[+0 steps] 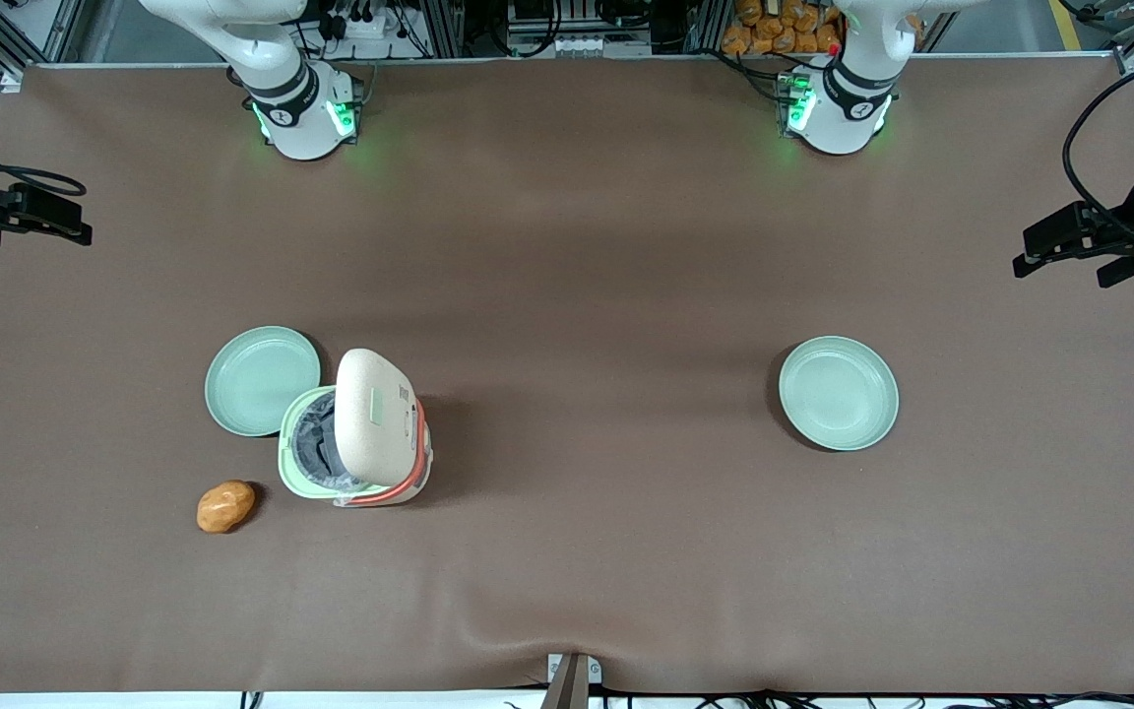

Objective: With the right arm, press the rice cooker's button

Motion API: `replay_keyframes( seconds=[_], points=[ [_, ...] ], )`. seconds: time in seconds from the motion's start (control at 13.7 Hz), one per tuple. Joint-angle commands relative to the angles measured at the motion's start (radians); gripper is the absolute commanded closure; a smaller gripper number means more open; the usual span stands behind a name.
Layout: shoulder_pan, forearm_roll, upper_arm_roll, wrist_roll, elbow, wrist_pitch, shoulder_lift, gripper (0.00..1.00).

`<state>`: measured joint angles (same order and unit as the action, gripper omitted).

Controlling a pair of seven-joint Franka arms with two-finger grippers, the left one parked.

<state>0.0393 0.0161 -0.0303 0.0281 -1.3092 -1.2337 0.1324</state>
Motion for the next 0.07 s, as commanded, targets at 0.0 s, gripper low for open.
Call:
replay_keyframes(
  seconds=[0.0],
  points=[
    [-0.015,-0.001,0.012,0.003,-0.027,0.016,-0.031,0.0]
  ],
)
